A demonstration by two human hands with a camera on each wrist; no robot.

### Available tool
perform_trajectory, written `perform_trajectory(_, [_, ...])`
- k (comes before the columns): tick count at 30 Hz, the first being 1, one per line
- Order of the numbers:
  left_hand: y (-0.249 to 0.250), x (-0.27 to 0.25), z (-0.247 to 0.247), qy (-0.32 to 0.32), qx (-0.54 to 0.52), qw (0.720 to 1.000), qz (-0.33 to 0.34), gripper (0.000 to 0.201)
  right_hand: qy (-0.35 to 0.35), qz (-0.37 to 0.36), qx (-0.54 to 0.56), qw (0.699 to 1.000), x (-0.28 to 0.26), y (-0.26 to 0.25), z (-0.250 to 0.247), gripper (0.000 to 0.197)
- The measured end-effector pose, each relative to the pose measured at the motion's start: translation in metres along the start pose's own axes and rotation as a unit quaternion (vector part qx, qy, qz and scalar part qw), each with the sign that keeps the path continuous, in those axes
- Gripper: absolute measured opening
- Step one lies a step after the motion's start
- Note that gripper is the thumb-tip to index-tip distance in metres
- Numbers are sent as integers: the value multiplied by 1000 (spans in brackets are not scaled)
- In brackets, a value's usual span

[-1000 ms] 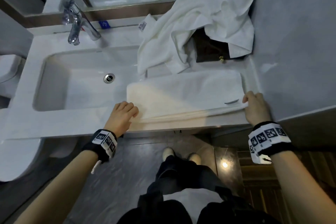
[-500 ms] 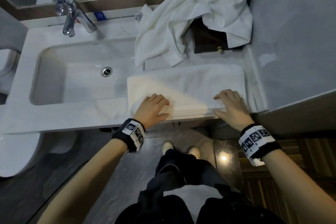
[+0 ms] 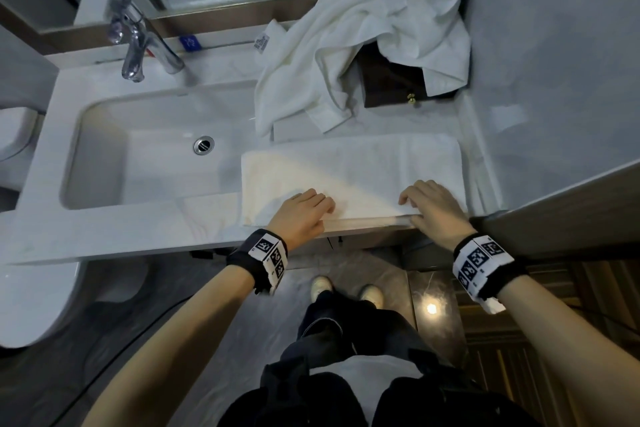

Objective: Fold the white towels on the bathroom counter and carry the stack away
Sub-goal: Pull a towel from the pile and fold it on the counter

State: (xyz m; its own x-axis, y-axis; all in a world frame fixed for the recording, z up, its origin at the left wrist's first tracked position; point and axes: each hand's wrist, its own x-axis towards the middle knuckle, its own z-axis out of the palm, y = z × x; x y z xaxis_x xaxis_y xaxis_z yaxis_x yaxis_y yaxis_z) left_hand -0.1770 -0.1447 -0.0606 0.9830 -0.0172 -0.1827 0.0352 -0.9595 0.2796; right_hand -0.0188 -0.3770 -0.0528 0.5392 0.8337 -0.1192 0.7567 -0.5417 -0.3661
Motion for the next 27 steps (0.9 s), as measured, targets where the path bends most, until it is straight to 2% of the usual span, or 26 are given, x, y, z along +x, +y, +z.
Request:
perform_trajectory(2, [-2,0,0,-44,-10,999,-3,27,-23,18,7,1000,-5,5,1,32])
perform_trajectory(3, [-2,1,-1,-42,-16,999,-3,25,-11,35,23,999,-6,9,1,33])
perform_trajectory(6, [1,15,-8,49,-29,998,-12,25,75,140,86,983,-8,17,-4,26])
perform_trajectory(8, [5,31,-14,92,-36,995,-29,35,112,230,113,960,-7,22,-6,29])
perform_trajectory(10, [7,49,-19,54,-29,997,-53,64,114,300,155,934,-7,22,-8,41])
perform_trajectory(13, [3,70,-20,-79,18,994,-75,103,107,368,198,902,-6,25,-9,54])
perform_trajectory(16, [-6,78,-16,-160,60,981,-96,116,72,405,251,876,-5,29,-10,53])
perform_trajectory(19, [-13,85,-14,-193,44,976,-85,123,49,420,332,843,-4,32,-16,38])
perform_trajectory(23, [-17,89,-12,-200,55,975,-74,125,53,399,527,748,-1,29,-32,32])
perform_trajectory(24, [-15,92,-12,-199,53,976,-74,124,61,382,555,737,-1,28,-38,31])
perform_trajectory(27, [-2,105,-11,-165,21,982,-88,119,120,337,554,752,3,27,-60,30])
